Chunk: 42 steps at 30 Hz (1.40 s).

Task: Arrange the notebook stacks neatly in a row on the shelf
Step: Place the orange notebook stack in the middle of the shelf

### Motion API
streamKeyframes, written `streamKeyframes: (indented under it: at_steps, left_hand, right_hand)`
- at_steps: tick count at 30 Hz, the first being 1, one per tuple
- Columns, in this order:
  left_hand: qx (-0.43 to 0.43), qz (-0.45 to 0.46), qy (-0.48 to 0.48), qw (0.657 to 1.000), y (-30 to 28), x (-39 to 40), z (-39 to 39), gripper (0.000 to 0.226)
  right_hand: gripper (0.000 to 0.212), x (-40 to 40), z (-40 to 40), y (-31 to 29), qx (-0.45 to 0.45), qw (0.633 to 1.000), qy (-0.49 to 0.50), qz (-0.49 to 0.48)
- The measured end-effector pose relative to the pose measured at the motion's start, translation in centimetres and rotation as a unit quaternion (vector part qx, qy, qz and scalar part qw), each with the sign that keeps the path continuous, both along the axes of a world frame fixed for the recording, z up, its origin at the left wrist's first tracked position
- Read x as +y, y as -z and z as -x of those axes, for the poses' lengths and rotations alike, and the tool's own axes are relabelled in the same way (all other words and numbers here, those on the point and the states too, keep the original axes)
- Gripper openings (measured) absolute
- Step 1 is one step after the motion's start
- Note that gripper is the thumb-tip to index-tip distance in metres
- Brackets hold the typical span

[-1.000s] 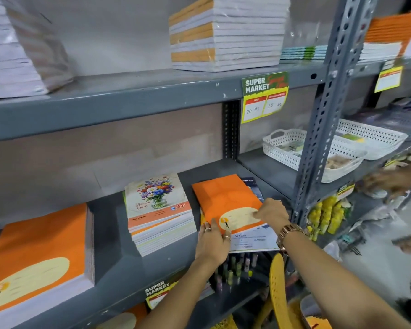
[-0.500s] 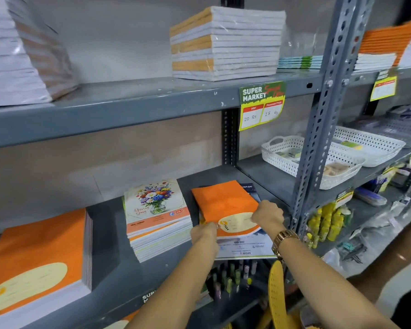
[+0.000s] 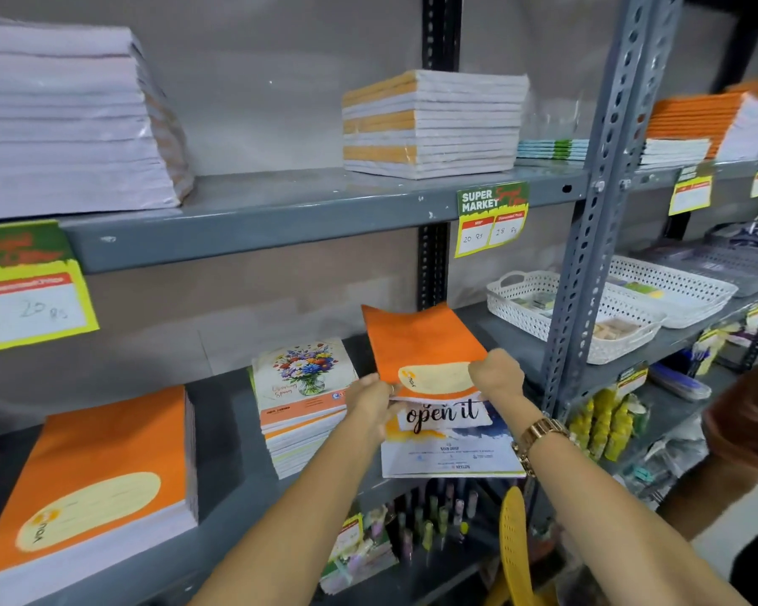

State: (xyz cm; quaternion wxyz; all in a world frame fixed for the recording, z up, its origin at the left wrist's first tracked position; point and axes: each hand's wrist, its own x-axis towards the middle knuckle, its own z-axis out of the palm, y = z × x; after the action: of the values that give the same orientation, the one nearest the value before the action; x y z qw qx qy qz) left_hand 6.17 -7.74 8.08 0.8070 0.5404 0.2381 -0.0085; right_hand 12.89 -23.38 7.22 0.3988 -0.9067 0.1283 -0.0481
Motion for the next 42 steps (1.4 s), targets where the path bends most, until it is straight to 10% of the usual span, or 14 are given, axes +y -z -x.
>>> streamKeyframes:
  at_steps: [8, 25, 42]
  left_hand:
    - [-0.050, -0.018, -0.060, 0.997, -2.0, 7.1, 4.5, 0.026]
    - [-0.008, -0.085, -0.242, 0.966, 0.4, 26.2, 16.1, 0.035]
    - [0.130, -0.519, -0.185, 0.824, 3.2, 32.2, 20.9, 0.023]
  right_hand:
    - [0.009, 7.5, 3.4, -2.4, -0.035, 0.998, -0.046, -0.032]
    - [0.021, 28.5, 11.8, -0.8, -0.008, 0.965, -0.261, 0.004]
    - [0.024, 34.5, 15.4, 2.9, 0.012, 0.947, -0.304, 0.101]
